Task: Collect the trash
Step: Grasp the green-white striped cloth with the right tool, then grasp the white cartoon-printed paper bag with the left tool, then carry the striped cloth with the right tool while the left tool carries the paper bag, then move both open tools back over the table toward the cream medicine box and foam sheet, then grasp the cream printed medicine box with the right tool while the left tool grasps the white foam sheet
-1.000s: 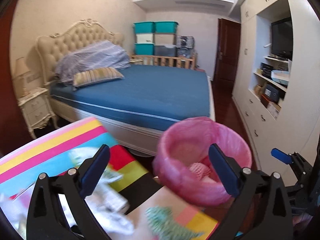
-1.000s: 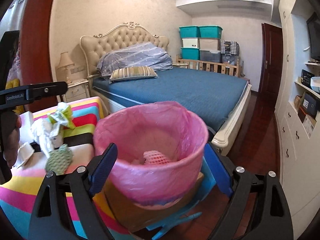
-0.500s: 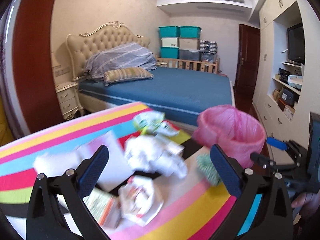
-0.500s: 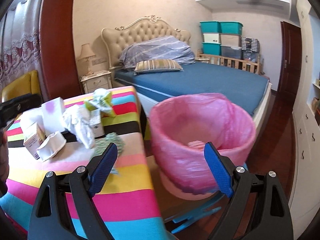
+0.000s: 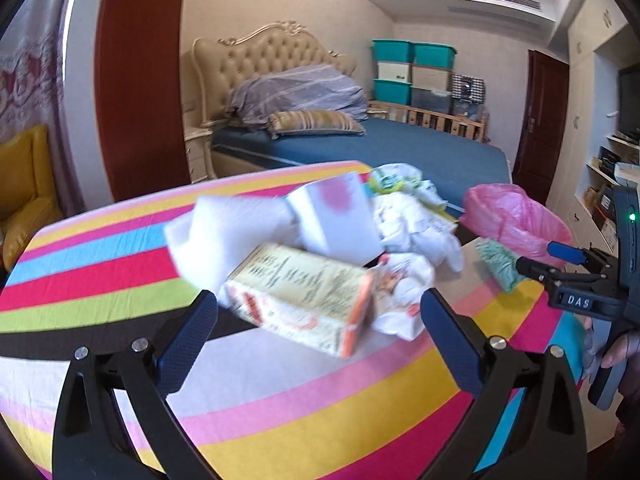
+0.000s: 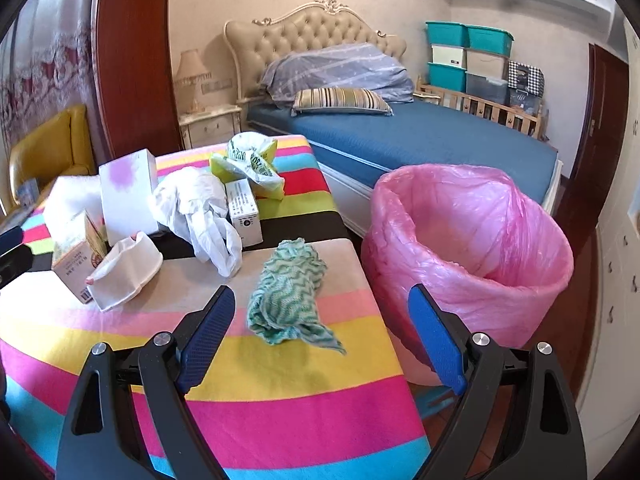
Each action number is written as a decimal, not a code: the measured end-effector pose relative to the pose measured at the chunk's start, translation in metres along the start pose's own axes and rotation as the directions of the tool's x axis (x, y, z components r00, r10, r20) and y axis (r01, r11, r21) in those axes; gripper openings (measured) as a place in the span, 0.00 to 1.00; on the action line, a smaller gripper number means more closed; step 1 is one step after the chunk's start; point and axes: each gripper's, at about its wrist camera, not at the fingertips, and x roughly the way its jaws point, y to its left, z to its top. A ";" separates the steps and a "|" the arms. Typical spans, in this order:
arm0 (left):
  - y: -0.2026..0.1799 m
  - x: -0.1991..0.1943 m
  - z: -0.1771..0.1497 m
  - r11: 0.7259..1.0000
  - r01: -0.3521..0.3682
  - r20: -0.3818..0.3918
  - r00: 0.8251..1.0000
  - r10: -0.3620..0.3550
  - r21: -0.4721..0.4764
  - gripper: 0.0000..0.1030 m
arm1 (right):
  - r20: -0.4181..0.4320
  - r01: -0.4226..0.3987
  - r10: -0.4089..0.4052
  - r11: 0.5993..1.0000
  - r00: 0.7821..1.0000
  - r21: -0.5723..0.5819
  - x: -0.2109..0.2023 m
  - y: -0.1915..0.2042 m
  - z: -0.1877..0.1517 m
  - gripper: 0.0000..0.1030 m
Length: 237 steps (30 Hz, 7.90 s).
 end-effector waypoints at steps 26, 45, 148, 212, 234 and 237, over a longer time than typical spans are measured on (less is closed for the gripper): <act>-0.008 0.010 -0.013 0.998 0.051 -0.083 0.995 -0.053 -0.024 0.95 | -0.070 -0.034 0.035 0.999 0.997 0.017 0.016 0.015 0.001 0.31; -0.067 0.066 -0.004 0.974 0.222 -0.238 0.949 -0.205 0.046 0.69 | 0.052 -0.112 0.109 0.993 0.993 0.048 -0.033 0.010 -0.013 0.31; -0.271 0.177 0.143 0.878 0.449 -0.167 0.890 -0.424 0.163 0.80 | 0.114 0.119 -0.133 0.985 0.984 0.124 0.011 -0.174 0.020 0.75; 0.185 -0.063 -0.025 0.940 -0.290 -0.018 0.956 0.292 -0.180 0.95 | -0.128 -0.304 0.278 0.908 0.952 -0.288 0.059 0.249 0.046 0.82; 0.200 -0.063 -0.043 0.923 -0.322 -0.080 0.947 0.312 -0.212 0.95 | -0.152 -0.394 0.365 0.871 0.919 -0.292 0.043 0.254 0.034 0.82; 0.194 -0.061 -0.042 0.929 -0.313 -0.082 0.950 0.302 -0.199 0.95 | -0.176 -0.404 0.366 0.863 0.914 -0.304 0.046 0.258 0.031 0.77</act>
